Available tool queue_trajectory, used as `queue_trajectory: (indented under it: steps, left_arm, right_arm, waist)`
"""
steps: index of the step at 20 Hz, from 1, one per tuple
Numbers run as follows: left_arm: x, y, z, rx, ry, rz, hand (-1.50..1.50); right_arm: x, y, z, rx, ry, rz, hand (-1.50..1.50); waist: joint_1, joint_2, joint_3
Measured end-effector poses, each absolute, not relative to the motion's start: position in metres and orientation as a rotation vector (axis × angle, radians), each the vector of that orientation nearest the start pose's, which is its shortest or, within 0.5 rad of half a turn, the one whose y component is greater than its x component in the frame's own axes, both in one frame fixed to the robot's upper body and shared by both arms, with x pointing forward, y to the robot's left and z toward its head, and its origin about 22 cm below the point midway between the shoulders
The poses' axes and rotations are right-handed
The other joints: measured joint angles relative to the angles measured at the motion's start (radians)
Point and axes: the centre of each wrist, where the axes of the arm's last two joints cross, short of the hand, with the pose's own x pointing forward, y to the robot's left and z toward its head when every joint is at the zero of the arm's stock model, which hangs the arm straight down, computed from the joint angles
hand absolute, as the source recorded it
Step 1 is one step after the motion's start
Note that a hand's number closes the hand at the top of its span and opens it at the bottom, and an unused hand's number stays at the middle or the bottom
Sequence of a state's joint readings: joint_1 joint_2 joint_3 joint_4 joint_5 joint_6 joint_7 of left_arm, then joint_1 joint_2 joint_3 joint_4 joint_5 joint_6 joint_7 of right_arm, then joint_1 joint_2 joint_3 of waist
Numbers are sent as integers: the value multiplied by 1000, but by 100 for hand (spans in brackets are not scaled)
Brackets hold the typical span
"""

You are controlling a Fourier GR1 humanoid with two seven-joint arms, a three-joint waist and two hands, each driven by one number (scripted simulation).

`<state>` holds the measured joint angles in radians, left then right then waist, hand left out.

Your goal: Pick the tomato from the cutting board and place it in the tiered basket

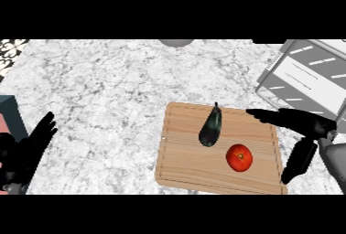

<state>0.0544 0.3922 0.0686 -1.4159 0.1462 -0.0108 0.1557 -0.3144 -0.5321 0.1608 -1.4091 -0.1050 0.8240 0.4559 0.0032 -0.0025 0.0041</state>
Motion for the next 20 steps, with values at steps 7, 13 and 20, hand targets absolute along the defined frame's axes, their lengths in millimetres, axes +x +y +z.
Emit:
queue_trajectory:
  steps: [7, 13, 20]
  left_arm:
    - [226, 353, -9, 279, -1228, -77, 0]
    - [225, 354, -11, 274, -1226, -79, 0]
    - [224, 357, -11, 271, -1236, -82, 0]
  right_arm:
    - [300, -295, 55, 134, -920, 1114, -150]
    - [300, -290, 38, 144, -935, 1110, -150]
    - [306, -274, 34, 151, -947, 1108, -150]
  waist:
    - [-1, -1, 2]
    - [-1, -1, 2]
    - [0, -2, 3]
